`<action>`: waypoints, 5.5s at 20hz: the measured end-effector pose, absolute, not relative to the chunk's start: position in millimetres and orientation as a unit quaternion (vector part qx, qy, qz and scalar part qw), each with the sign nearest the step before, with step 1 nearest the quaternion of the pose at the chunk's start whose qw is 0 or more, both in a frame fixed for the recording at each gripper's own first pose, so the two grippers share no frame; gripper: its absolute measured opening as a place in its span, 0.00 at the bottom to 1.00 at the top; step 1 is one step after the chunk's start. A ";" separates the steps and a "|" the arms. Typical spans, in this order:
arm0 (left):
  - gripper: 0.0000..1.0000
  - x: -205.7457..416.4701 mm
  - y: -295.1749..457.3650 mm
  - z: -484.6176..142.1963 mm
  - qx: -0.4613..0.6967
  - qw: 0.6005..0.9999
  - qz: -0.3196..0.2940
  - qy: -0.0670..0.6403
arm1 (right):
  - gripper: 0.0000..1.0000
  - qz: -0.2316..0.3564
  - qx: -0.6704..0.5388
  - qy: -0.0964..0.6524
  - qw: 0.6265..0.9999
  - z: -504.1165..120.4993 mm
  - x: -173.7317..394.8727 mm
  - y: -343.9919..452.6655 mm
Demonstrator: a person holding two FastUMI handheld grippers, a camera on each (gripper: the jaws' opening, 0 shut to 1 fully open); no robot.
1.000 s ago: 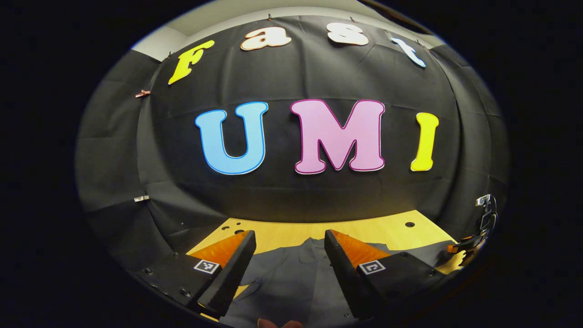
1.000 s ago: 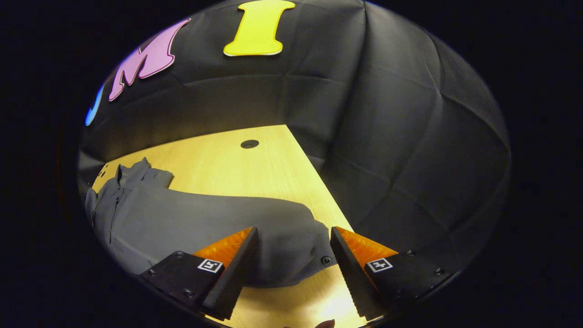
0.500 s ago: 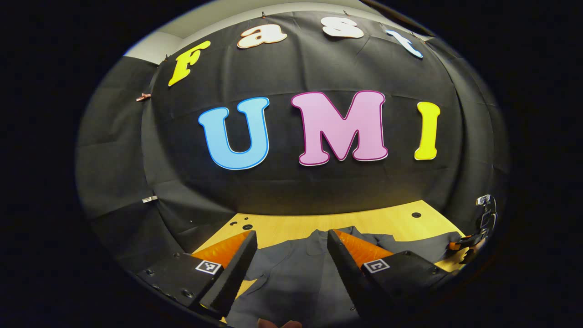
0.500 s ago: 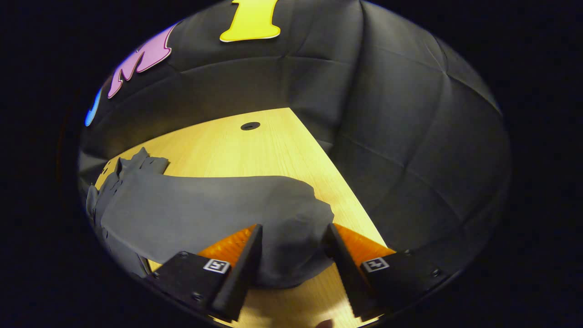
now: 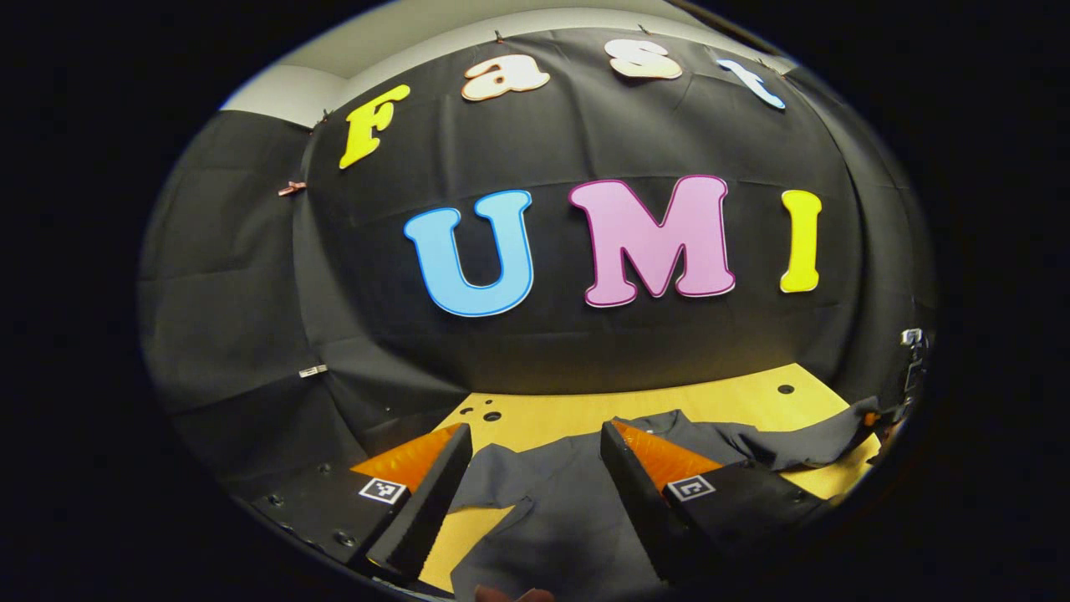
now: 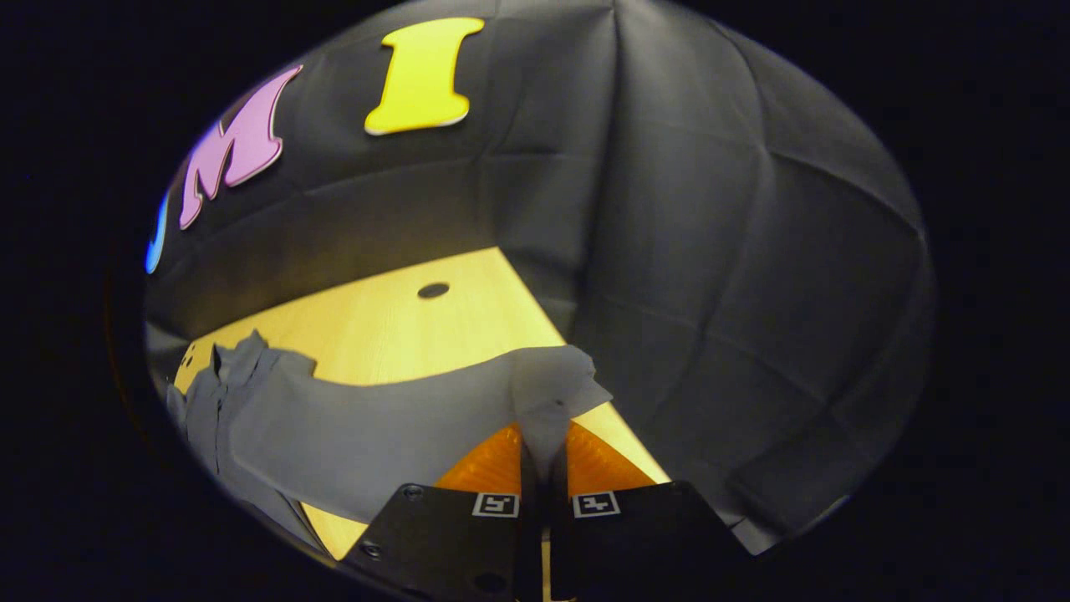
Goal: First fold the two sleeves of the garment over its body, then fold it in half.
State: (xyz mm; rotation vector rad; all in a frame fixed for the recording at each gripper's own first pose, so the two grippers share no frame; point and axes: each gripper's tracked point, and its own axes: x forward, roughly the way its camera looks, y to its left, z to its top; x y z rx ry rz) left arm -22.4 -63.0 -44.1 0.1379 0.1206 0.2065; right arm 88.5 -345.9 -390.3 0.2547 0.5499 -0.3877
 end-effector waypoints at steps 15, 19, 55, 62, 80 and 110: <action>0.98 -34.5 57.8 -71.7 0.008 0.996 0.071 0.059 | 0.08 -0.108 0.121 0.116 0.980 -177.1 69.3 -226.3; 0.98 -33.5 110.9 -85.1 0.010 0.994 0.087 0.067 | 0.08 -0.053 0.095 0.101 0.989 -148.6 84.8 -150.7; 0.98 87.4 359.4 -354.7 -0.011 0.952 0.124 0.280 | 0.08 0.114 0.067 0.278 0.951 -334.7 155.7 277.3; 0.97 87.4 360.8 -372.3 -0.019 0.946 0.120 0.299 | 0.16 0.146 0.074 0.324 0.932 -371.2 140.6 307.1; 0.18 88.3 327.4 -290.4 0.028 0.966 0.117 0.230 | 0.80 0.118 0.083 0.276 0.950 -304.1 97.5 213.4; 0.18 105.5 -36.8 -100.7 0.013 0.988 -0.092 0.124 | 0.96 -0.044 0.110 0.280 0.953 -324.6 -16.7 -74.0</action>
